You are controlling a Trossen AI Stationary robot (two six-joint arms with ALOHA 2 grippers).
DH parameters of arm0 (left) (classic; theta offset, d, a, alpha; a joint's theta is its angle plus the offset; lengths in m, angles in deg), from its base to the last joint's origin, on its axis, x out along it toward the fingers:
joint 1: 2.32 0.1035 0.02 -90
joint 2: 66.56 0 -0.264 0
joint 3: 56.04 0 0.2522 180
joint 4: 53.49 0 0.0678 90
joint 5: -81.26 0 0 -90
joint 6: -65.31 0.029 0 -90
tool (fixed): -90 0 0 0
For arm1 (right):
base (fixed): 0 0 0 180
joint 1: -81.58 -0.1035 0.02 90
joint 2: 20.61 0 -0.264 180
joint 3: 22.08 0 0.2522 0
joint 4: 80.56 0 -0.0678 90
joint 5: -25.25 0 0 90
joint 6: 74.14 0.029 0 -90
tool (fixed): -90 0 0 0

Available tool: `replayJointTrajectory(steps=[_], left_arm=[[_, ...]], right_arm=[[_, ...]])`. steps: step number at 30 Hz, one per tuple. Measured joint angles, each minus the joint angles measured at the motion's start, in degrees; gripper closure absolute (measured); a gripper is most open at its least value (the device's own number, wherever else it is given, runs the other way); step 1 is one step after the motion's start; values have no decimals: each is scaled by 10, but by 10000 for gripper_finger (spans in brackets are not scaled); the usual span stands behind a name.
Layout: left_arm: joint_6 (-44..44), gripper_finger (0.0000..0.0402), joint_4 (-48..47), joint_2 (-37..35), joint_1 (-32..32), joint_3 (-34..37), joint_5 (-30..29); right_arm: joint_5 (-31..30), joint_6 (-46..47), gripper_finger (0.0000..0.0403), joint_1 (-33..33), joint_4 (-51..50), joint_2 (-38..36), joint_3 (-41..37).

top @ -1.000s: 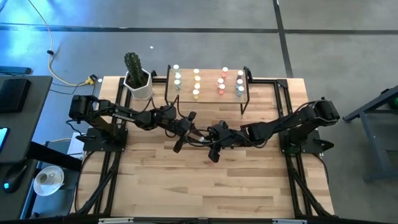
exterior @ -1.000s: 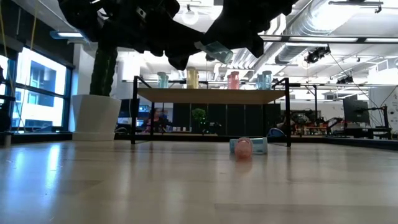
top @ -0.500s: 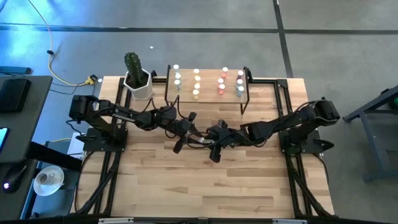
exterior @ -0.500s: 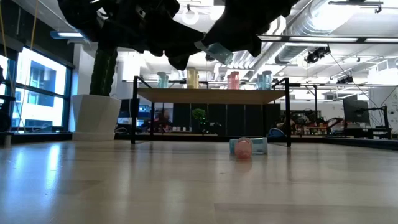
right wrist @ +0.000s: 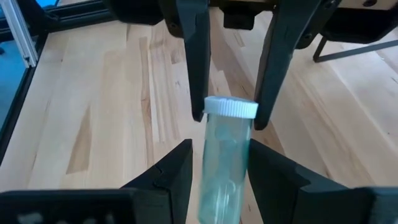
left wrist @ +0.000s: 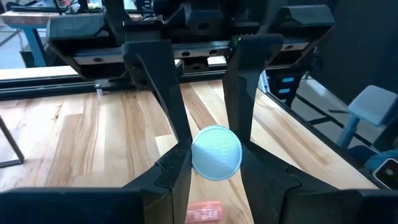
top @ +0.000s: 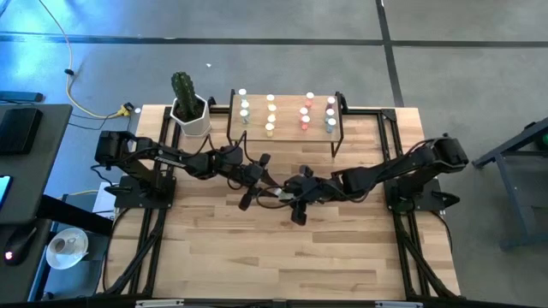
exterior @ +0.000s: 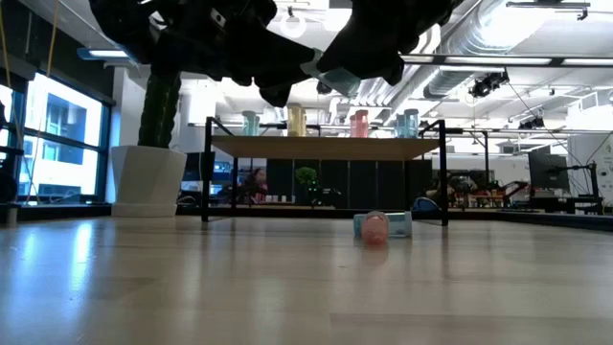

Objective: Pick and place medicine bottles onto shelf by color
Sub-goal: Put the light blue pill bottle on the shelf aligned with the other light blue pill bottle

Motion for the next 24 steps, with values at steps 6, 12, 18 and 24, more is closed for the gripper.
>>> replayJointTrajectory(steps=[6, 12, 18, 24], left_arm=[[0, 289, -6, -1, 8, 0, -13], [0, 289, -22, -1, 18, 0, -20], [0, 289, -46, -3, 34, 0, -33], [31, 289, -193, -58, 55, -24, -85]], right_arm=[[-8, 11, 263, 1, -15, -15, 0], [-26, 26, 263, 1, -47, -35, 0], [-21, 26, 263, 2, -64, -51, 0], [-17, 25, 263, 5, -75, -76, 0]])
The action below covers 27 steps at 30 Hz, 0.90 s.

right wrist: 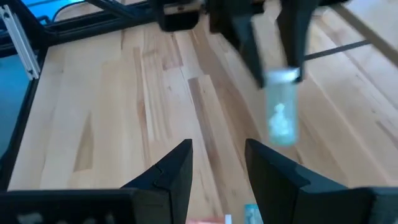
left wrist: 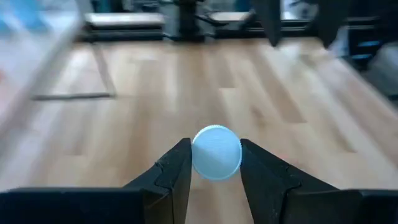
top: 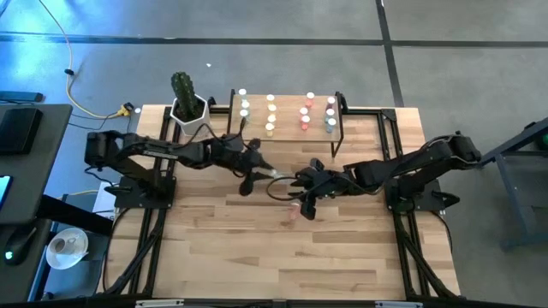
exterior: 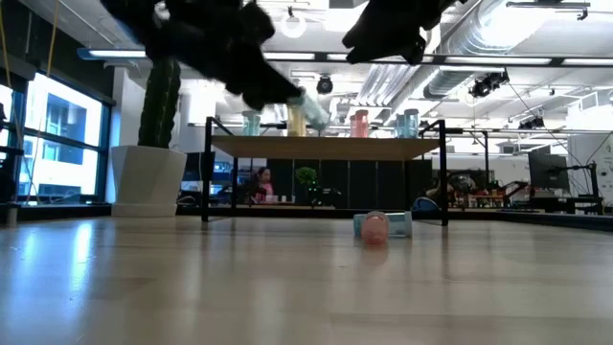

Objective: Pick and place medicine bottles onto shelf by color
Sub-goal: Put the light blue pill bottle on the shelf aligned with the other light blue pill bottle

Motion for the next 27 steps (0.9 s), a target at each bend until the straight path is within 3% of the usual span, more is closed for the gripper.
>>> replayJointTrajectory(steps=[9, 14, 21, 27], left_arm=[[61, 289, -268, -86, 8, -88, -193], [69, 289, -423, -100, 16, -166, -275], [79, 289, -543, -101, 50, -264, -304], [68, 289, -580, -99, 104, -286, -293]], right_arm=[[-3, -31, 263, 14, -13, -14, 0], [-3, -40, 263, 27, -25, -14, 0], [-2, -44, 263, 42, -33, -14, 0], [-2, -51, 263, 48, -42, -14, 0]])
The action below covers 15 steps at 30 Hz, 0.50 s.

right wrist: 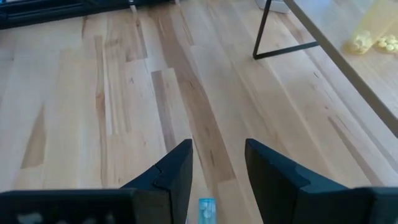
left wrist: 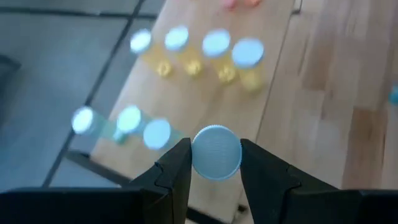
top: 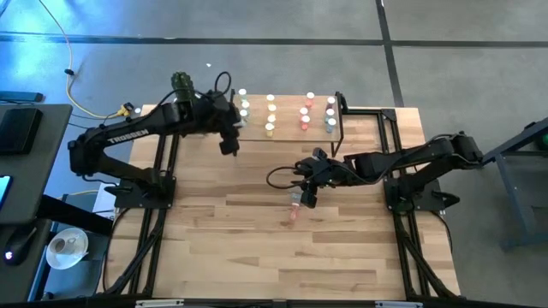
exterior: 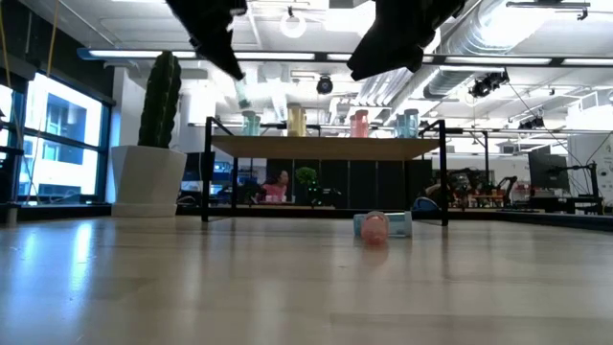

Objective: Pick and place medicine bottles onto shelf by color
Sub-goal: Put the light blue pill bottle on the shelf aligned with the other light blue pill bottle

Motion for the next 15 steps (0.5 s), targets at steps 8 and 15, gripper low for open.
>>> replayJointTrajectory(steps=[8, 15], left_arm=[[-9, 289, -33, 24, 30, 0, 36], [-10, 289, -30, 54, 32, 0, 39]], right_arm=[[3, -4, 263, 0, 1, 0, 0], [2, -4, 263, 0, 1, 0, 0]])
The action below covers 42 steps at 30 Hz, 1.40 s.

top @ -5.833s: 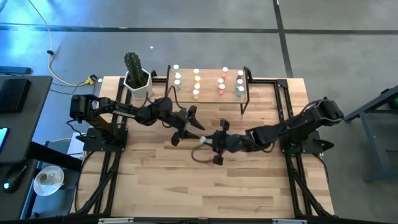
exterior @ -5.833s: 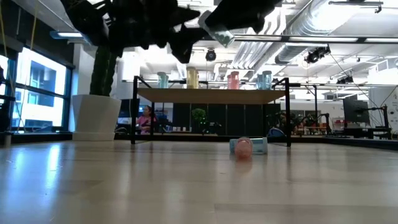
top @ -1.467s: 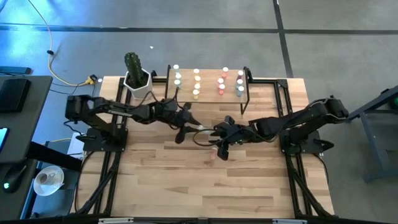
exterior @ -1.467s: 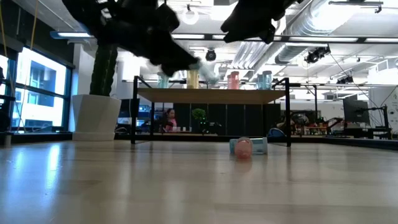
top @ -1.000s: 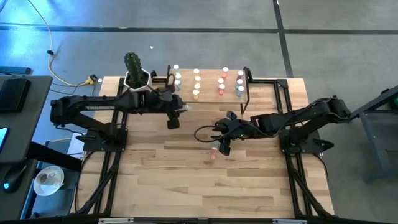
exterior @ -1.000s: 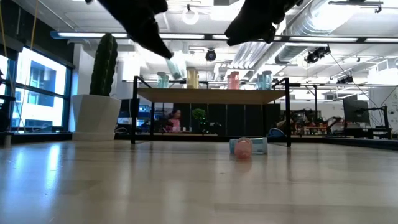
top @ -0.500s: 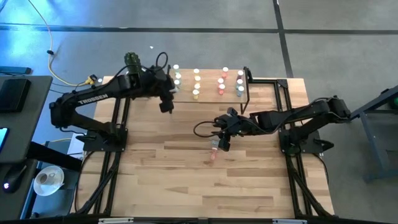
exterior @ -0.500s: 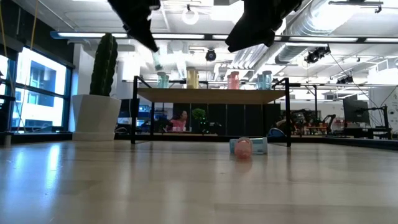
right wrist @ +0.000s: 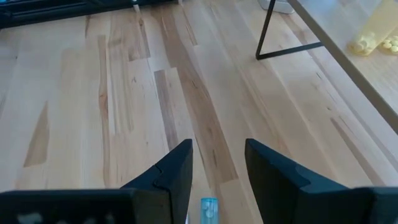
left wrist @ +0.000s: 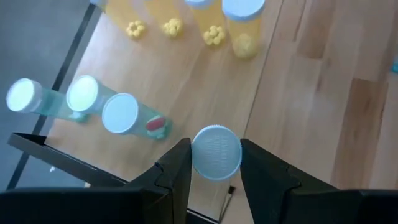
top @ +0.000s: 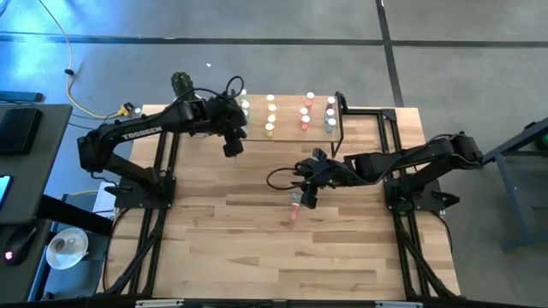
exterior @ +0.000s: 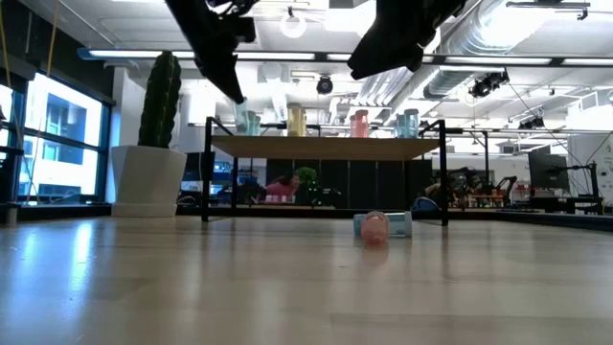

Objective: Pick and place medicine bottles onto shelf by color
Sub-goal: Put the light blue pill bottle on the shelf aligned with the other light blue pill bottle

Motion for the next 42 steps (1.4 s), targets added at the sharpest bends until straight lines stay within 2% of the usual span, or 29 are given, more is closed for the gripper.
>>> replayJointTrajectory(steps=[9, 25, 35, 42], left_arm=[[5, 289, 5, 21, 2, 0, -2], [2, 288, 20, 23, 11, 0, -2], [-6, 270, 28, 23, 11, 0, -2], [-15, 276, 26, 23, 15, 0, -2]], right_arm=[[0, 0, 263, 0, 0, 0, 0], [0, 0, 263, 0, 0, 0, 0], [0, 0, 263, 0, 0, 0, 0], [0, 0, 263, 0, 0, 0, 0]])
